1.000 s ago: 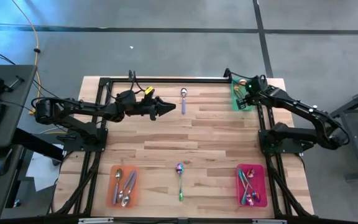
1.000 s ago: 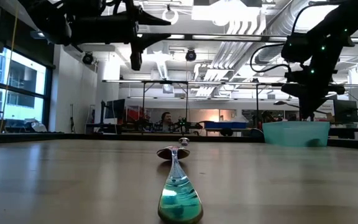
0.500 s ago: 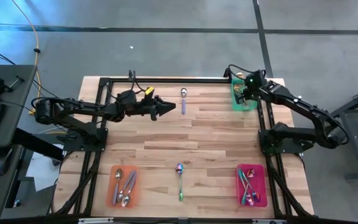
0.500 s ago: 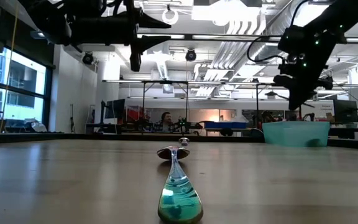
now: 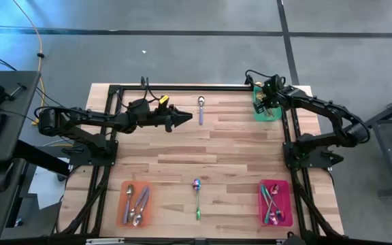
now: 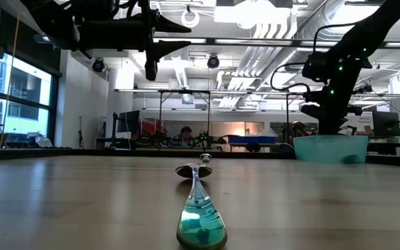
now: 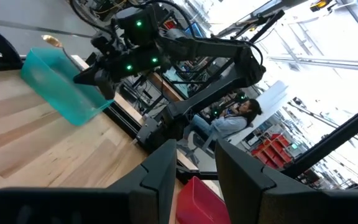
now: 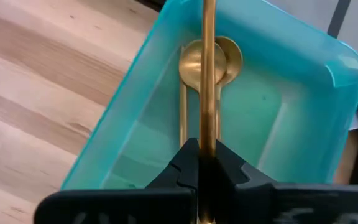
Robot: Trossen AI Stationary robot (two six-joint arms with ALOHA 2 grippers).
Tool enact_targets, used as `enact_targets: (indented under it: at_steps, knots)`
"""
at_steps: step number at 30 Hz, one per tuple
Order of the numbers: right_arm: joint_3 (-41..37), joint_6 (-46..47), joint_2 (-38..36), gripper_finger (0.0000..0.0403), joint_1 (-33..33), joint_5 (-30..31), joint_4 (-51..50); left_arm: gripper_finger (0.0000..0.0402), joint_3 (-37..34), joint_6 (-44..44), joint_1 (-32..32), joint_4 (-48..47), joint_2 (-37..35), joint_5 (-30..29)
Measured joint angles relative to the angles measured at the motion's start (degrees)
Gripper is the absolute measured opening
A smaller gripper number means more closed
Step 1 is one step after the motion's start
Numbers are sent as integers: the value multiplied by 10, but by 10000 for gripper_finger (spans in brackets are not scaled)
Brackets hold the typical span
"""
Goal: Sort silverware by color (type)
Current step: Put the golden spoon into the green bin
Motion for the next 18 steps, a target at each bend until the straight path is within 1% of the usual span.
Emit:
enact_targets:
  at_steps: [9, 18]
  knots:
    - [0, -23, 29, 0, 1, 11, 7, 101, 0, 5, 0, 0, 0, 0]
    - [0, -23, 58, 0, 18, 64, 10, 101, 0, 5, 0, 0, 0, 0]
